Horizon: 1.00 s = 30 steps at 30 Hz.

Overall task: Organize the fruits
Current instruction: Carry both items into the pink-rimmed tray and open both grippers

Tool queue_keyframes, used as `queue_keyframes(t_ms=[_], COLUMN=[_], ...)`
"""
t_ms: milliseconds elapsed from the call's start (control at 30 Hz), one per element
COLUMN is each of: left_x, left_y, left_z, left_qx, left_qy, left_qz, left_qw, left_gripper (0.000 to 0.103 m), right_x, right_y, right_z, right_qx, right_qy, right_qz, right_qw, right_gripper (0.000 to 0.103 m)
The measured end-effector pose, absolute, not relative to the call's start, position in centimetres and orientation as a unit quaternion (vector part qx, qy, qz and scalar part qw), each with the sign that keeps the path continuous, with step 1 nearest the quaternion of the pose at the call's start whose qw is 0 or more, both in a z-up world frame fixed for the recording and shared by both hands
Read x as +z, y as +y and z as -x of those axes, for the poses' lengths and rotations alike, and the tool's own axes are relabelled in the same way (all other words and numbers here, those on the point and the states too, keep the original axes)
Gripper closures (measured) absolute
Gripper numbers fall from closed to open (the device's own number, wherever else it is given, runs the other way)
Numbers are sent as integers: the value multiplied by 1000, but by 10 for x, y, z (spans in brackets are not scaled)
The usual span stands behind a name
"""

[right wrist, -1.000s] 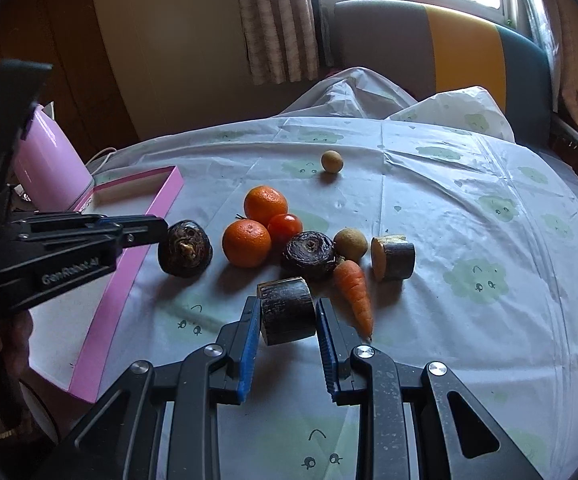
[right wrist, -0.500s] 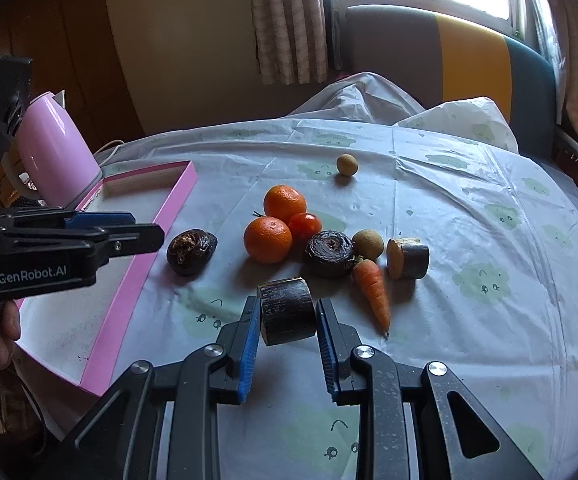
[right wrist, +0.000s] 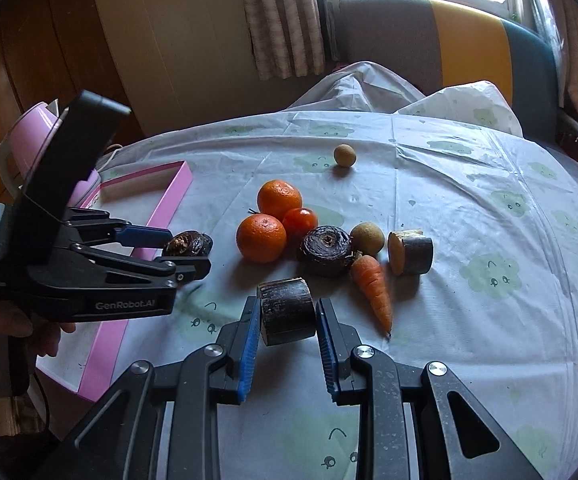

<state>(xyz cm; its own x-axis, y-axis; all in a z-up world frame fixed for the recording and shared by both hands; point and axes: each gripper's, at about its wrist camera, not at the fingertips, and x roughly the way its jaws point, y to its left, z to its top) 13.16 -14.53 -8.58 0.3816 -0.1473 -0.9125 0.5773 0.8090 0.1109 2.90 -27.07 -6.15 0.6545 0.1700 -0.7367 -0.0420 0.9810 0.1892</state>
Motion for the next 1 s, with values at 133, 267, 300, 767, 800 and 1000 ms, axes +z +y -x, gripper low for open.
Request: queue_keyframes(t_ms=[133,267,300,767,800,1000], left_x=[-83,-72,-66,-20,-23,-39], left_y=[-142,-130,-126,-4,7,42], left_z=[-129,-121,-117,-92,-90,-76], left_qx=[-238,-244,-245,-120,-106,-59], left_qy=[501,493,488,465,468,478], left_qz=[-199,-153,-139,5,11,27], left_qw=[808,821,826,877,877,876], left_gripper=[56,56,56,56,56,56], right_x=[-60,-54,-51,-18,-17,-20], right_y=[-270,-269,-267,-196,-188,-141], right_z=[-30,-28,-28,-29,-29,-32], right_qx=[59,60,62,157,167,221], right_qy=[411,405,404,379,379,394], right_qz=[-75,-70,-69,-29,-25,2], right_qw=[907,909,910,912,910,892], right_gripper=[75,75,75,75,75,75])
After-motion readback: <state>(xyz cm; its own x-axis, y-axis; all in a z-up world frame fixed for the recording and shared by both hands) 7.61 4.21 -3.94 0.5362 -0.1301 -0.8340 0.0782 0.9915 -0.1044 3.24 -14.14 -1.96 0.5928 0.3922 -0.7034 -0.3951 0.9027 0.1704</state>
